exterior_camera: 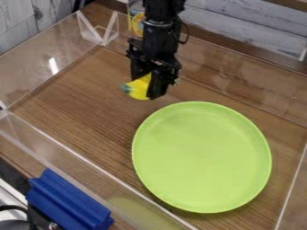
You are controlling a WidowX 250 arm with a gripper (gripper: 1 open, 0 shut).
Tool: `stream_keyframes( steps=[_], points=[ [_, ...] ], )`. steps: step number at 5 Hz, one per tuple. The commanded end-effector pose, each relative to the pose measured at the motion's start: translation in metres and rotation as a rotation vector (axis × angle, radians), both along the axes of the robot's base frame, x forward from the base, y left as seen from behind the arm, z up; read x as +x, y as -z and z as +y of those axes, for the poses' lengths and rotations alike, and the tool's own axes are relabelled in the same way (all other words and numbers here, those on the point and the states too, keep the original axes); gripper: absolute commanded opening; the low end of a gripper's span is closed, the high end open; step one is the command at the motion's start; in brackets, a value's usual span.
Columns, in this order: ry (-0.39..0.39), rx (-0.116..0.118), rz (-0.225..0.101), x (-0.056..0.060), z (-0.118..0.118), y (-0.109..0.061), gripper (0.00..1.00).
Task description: Remove the banana from inside the green plate and put it on the table
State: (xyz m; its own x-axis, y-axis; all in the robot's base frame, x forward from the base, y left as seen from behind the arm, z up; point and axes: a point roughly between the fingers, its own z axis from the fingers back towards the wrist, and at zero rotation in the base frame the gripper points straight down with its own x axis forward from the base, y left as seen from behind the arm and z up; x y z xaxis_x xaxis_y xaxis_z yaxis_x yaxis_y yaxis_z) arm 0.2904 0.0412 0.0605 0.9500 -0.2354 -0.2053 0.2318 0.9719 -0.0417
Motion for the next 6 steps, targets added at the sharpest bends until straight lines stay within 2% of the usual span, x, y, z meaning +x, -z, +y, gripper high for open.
stream_keyframes(
  steps=[1,4,5,6],
  points=[
    [0.002,0.017,-0.071,0.0040,-0.0035,-0.0228,0.00],
    [-0.027,0.032,-0.067,-0.0032,-0.0116,-0.0295,0.00],
    [-0.024,0.027,-0.069,0.0008,-0.0088,-0.0258,1.00],
    [-0.030,0.029,-0.076,0.0021,-0.0049,-0.0293,1.00]
  ],
)
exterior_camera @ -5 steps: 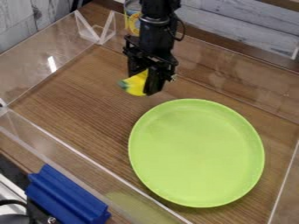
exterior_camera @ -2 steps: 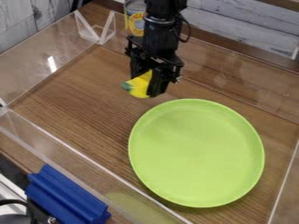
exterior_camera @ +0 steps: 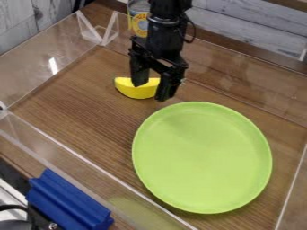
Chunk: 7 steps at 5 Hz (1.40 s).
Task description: Remove the banana from inside the green plate and put it on the table
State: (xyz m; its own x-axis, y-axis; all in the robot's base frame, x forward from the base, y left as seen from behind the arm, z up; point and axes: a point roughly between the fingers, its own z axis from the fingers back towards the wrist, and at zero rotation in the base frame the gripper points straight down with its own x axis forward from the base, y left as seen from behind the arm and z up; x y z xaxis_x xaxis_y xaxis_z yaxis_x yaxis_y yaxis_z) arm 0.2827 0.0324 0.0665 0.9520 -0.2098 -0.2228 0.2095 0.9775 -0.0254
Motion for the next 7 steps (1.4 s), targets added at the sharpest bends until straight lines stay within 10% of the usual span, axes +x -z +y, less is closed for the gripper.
stream_keyframes(
  steps=[1,7],
  points=[
    [-0.010,0.008,-0.095,0.011,0.009,-0.025,1.00],
    [-0.029,-0.009,-0.152,0.012,0.027,-0.053,1.00]
  ],
)
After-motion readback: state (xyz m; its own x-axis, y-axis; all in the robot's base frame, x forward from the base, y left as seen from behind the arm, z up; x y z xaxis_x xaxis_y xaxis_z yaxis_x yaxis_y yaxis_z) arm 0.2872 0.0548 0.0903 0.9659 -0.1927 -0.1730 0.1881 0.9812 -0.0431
